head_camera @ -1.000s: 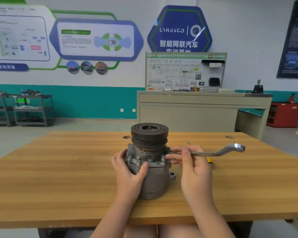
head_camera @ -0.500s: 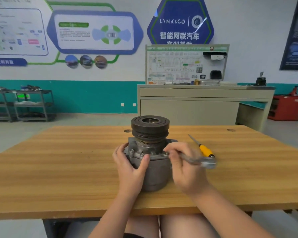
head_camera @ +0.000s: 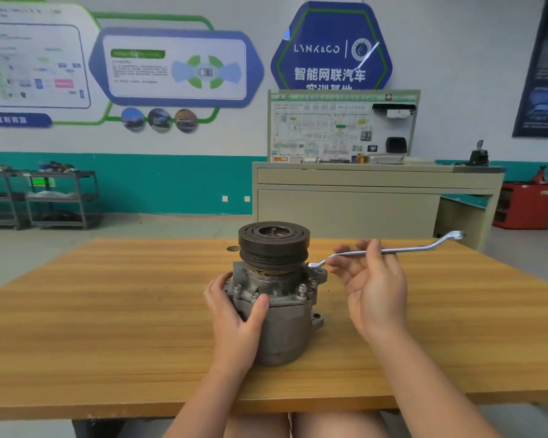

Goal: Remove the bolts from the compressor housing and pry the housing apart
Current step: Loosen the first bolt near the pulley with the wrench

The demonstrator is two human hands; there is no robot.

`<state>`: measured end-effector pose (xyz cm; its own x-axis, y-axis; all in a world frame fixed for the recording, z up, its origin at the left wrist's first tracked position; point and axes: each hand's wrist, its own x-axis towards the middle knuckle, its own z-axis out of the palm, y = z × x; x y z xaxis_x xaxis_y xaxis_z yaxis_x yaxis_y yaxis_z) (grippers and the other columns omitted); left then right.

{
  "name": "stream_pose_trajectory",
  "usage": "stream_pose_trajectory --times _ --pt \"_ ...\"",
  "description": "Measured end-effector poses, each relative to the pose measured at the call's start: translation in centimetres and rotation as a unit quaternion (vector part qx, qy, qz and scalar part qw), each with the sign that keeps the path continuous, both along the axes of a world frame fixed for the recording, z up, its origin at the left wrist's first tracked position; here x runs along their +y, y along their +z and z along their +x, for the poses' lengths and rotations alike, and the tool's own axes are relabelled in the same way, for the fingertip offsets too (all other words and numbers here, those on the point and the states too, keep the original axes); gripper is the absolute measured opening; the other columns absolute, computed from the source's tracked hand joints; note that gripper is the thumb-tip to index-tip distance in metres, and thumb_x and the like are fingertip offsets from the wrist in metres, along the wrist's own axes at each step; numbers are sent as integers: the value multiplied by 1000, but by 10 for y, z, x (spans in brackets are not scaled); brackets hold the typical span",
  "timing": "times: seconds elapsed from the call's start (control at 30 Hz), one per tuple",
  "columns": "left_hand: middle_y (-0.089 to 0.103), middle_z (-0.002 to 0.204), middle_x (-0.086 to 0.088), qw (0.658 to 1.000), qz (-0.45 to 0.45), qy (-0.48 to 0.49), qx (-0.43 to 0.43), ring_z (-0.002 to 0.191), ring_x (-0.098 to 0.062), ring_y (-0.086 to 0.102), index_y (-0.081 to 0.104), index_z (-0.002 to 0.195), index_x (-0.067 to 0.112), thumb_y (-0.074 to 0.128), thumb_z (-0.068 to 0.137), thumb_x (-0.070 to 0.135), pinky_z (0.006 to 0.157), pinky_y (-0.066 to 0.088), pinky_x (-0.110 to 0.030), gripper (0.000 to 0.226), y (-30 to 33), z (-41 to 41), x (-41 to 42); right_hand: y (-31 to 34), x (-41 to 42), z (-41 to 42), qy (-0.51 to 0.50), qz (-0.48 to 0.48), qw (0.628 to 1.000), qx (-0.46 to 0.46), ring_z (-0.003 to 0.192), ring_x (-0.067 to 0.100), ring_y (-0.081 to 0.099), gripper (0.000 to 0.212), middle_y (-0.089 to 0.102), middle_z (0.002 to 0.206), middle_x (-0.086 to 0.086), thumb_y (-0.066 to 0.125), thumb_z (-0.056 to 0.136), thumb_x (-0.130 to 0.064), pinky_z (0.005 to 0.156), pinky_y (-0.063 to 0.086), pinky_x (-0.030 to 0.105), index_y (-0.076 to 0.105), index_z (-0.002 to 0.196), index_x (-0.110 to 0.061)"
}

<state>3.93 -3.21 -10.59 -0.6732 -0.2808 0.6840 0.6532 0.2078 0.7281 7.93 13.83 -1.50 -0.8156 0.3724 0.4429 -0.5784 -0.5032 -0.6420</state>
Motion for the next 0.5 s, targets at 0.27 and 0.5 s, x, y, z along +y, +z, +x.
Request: stream_pose_trajectory --times 0.27,0.5 --pt "38 124 5 1000 -4 3 4 115 22 35 35 127 29 57 72 58 92 25 4 66 -2 -1 -1 -23 -18 18 -202 288 926 134 68 18 72 18 71 86 -2 41 99 -39 63 58 30 56 88 -42" --pt "36 124 15 1000 -5 6 6 117 17 37 34 126 34 58 73 57 93 27 2 63 -2 0 -1 -37 -23 15 -347 430 798 238 69 -1 67 37 65 80 -10 36 104 -39 63 53 18 60 98 -11"
